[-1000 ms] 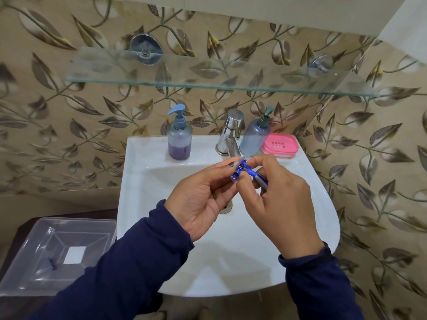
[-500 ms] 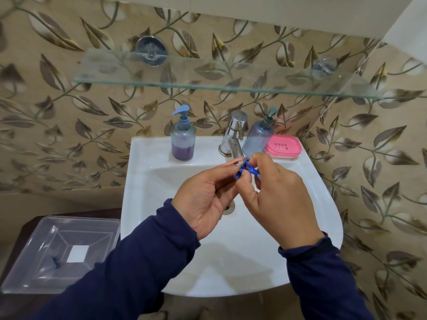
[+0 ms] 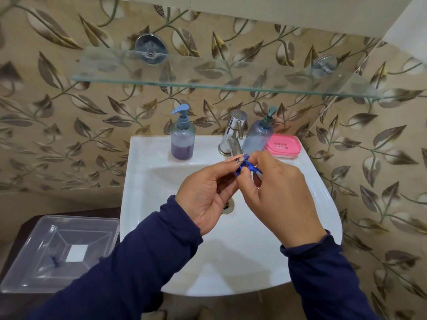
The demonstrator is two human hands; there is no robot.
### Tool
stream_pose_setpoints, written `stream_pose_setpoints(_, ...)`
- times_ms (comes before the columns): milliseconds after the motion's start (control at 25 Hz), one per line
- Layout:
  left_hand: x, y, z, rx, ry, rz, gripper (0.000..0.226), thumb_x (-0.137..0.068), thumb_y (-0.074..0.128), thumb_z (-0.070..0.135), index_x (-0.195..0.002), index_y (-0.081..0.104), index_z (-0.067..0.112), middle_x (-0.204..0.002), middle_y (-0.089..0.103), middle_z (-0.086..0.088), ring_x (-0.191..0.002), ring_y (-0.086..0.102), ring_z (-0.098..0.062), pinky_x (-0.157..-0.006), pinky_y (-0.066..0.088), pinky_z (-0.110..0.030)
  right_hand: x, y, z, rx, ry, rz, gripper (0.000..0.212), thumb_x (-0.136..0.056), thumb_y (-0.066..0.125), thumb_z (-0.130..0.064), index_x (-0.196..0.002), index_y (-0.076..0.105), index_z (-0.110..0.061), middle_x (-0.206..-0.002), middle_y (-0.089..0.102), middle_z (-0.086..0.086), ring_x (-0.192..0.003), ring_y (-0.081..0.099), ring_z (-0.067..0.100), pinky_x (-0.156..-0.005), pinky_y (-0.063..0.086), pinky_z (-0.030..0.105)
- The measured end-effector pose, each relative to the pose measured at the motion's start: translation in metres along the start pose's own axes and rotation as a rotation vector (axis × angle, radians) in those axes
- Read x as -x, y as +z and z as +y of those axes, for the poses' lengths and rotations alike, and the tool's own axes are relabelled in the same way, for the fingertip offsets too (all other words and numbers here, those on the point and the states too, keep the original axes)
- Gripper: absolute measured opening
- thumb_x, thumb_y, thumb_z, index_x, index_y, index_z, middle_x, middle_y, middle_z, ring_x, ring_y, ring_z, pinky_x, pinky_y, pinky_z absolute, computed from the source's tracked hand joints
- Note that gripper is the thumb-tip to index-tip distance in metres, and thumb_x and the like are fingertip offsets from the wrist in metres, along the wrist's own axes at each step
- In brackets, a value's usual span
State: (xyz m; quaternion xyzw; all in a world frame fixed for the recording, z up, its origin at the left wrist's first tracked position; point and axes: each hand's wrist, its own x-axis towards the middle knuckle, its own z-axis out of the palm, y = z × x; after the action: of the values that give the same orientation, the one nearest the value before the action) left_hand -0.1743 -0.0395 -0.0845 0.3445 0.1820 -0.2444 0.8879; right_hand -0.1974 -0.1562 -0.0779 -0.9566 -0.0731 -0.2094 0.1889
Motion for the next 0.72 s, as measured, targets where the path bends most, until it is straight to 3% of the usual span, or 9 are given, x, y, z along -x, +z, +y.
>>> stream_pose_setpoints(280,-0.003,-0.002,0.003,-0.012,-0.025,-0.012,0.012,-0.076,0.062,0.002,-0.082,0.072,-0.001,-0.075,0.073,-0.011,-0.072,0.069,-0.015,-0.059,0.057,-0.019,-0.004,-0.013,0.003,-0.112,0.032,-0.071,0.009,-0.084,0.060,-0.022,-0.087,0.060,-0.013,-0.065,0.067,0.004,-0.055,0.056,0.020,-0.052,0.045,0.032)
stream_pose_setpoints(400,-0.002,-0.002,0.002,-0.018,-0.040,-0.005,0.011,-0.075,0.063,0.001,-0.078,0.073,0.000,-0.074,0.073,-0.012,-0.072,0.068,-0.015,-0.059,0.057,-0.019,-0.006,-0.017,0.005,-0.188,0.095,-0.073,0.005,-0.081,0.065,-0.019,-0.084,0.065,-0.015,-0.067,0.071,0.001,-0.057,0.061,0.014,-0.052,0.045,0.024)
stream_pose_setpoints(520,-0.003,-0.002,0.002,-0.012,-0.048,0.003,0.011,-0.075,0.063,0.001,-0.078,0.073,0.000,-0.075,0.072,-0.013,-0.071,0.068,-0.015,-0.059,0.057,-0.019,-0.008,-0.017,0.005,-0.231,0.161,-0.067,0.003,-0.077,0.069,-0.016,-0.080,0.069,-0.015,-0.067,0.071,0.001,-0.058,0.062,0.012,-0.063,0.045,0.018)
stream_pose_setpoints(720,-0.004,-0.001,0.002,-0.001,-0.059,0.010,0.011,-0.075,0.063,0.001,-0.077,0.073,0.000,-0.073,0.072,-0.012,-0.068,0.068,-0.014,-0.058,0.057,-0.019,-0.008,-0.014,0.002,-0.219,0.198,-0.030,0.002,-0.076,0.070,-0.015,-0.078,0.069,-0.015,-0.069,0.071,0.003,-0.059,0.063,0.013,-0.054,0.048,0.020)
